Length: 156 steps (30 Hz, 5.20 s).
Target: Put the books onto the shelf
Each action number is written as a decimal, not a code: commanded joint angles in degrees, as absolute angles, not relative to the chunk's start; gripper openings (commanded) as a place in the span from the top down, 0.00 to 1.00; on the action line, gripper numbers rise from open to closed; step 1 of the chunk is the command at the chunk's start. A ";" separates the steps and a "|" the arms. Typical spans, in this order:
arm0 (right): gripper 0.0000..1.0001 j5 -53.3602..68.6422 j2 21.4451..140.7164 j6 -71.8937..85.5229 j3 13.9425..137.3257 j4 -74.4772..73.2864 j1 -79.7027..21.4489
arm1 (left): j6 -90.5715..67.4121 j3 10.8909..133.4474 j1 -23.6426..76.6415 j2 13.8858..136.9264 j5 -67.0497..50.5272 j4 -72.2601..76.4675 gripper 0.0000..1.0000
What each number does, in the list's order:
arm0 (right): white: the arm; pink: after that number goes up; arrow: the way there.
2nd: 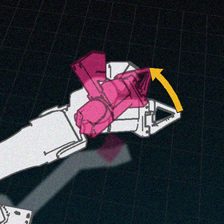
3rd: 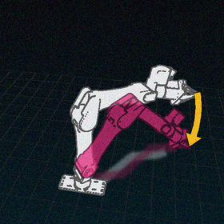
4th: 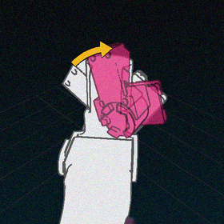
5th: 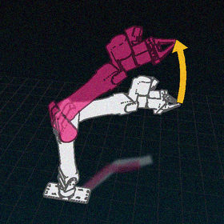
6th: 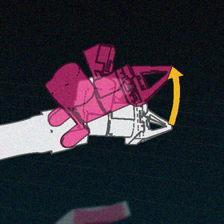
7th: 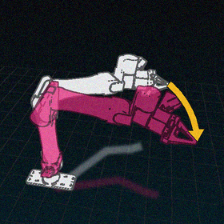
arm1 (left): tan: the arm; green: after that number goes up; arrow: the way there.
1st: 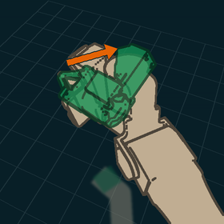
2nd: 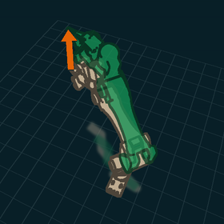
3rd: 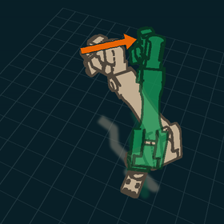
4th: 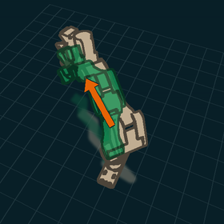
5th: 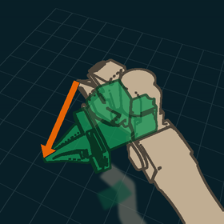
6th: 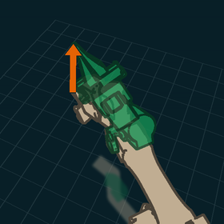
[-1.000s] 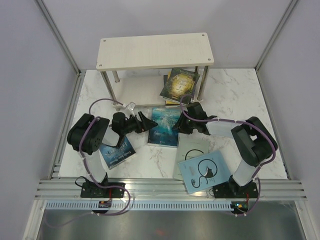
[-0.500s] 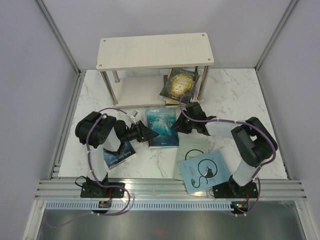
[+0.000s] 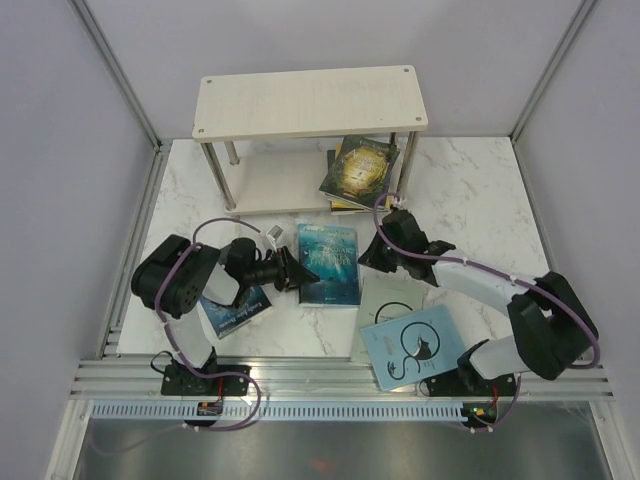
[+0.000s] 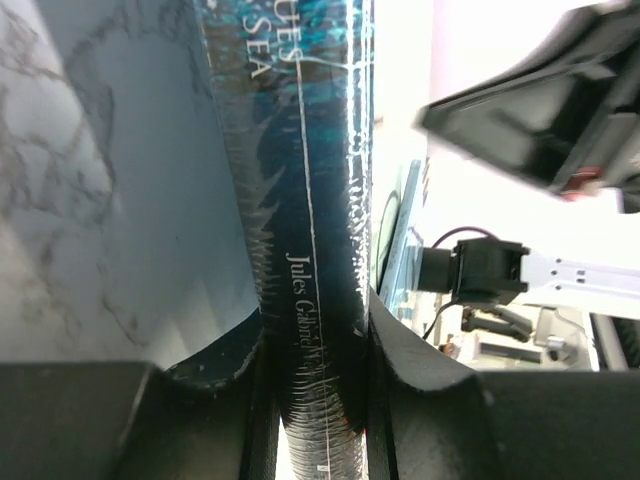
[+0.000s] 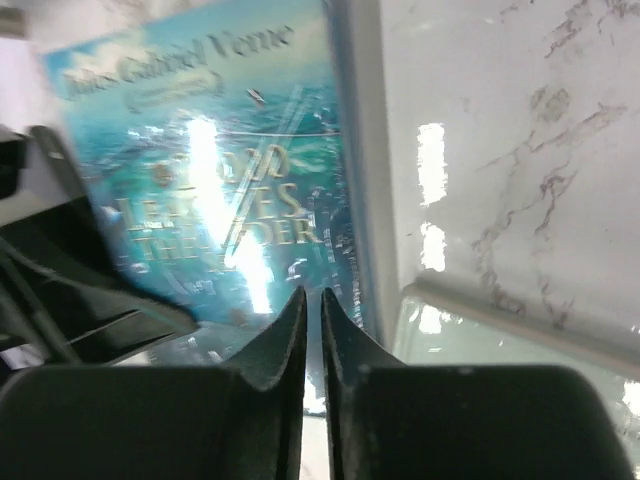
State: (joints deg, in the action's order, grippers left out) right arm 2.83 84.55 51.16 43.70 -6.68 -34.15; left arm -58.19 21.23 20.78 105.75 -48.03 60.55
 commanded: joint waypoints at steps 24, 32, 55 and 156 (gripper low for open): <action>1.00 -5.27 109.94 51.49 87.36 -6.52 -38.40 | -43.07 13.71 21.97 87.71 -39.99 43.50 0.98; 1.00 -15.03 116.71 54.23 93.16 -1.50 -41.31 | -44.21 12.57 21.97 90.79 -41.31 48.34 0.98; 1.00 -35.07 123.75 60.12 103.54 -18.19 -40.61 | -48.34 11.43 21.97 97.47 -44.21 58.27 0.98; 0.41 8.96 74.53 71.19 30.15 40.51 -48.69 | -91.92 18.55 0.17 58.44 -56.34 63.62 0.98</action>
